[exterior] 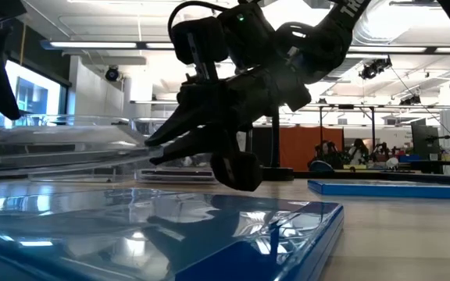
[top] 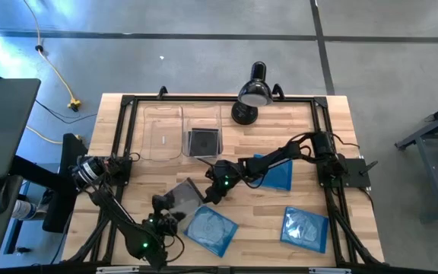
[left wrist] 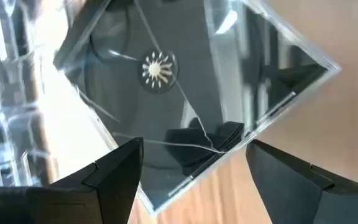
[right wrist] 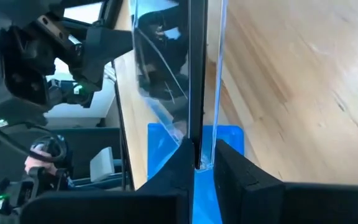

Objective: Pick & place jewel cases by type
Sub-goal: Put the black CD case into the right transparent bin

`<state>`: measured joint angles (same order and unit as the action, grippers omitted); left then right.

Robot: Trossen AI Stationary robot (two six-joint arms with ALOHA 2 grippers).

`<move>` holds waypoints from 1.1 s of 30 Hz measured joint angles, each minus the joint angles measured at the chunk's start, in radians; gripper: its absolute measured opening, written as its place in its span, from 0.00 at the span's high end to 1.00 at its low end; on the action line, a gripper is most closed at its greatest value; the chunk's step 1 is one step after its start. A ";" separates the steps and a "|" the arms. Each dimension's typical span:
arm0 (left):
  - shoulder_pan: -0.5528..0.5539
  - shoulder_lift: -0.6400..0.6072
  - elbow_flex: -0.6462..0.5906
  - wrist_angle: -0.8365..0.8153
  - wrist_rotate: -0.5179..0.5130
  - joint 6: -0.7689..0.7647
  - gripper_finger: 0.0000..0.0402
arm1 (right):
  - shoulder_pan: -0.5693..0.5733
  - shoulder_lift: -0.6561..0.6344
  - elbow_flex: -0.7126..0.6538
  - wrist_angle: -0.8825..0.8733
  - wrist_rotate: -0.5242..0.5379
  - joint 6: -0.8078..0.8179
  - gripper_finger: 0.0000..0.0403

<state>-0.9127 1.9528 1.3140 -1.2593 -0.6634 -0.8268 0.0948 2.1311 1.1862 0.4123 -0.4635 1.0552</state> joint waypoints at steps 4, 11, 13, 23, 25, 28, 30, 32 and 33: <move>-0.015 -0.001 0.002 -0.024 -0.019 -0.042 0.30 | -0.002 0.000 0.000 0.004 -0.002 0.001 0.95; -0.037 -0.002 0.002 -0.008 -0.020 -0.061 0.30 | -0.003 0.001 0.000 0.006 0.000 0.004 0.96; -0.037 -0.002 0.000 -0.007 -0.014 -0.050 0.30 | -0.003 0.001 0.000 0.006 0.000 0.003 0.96; -0.037 -0.003 0.000 -0.018 0.133 0.029 0.30 | -0.003 0.001 0.000 0.011 -0.004 -0.007 0.97; -0.037 -0.003 -0.001 -0.054 0.135 0.016 0.30 | -0.003 0.001 0.000 0.012 -0.004 -0.008 0.97; -0.037 -0.003 -0.001 -0.123 0.124 -0.056 0.30 | -0.003 0.001 0.000 0.018 -0.004 -0.008 0.97; -0.046 -0.003 -0.001 -0.179 0.120 -0.118 0.30 | -0.003 0.001 0.000 0.021 -0.004 -0.008 0.97; -0.064 -0.003 -0.001 -0.231 0.099 -0.181 0.30 | -0.003 0.001 0.000 0.037 -0.004 -0.008 0.97; -0.072 -0.003 -0.001 -0.251 0.089 -0.214 0.30 | -0.003 0.001 0.000 0.049 -0.004 -0.007 0.97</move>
<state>-0.9850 1.9499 1.3128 -1.5098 -0.5744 -1.0405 0.0917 2.1319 1.1866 0.4613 -0.4671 1.0477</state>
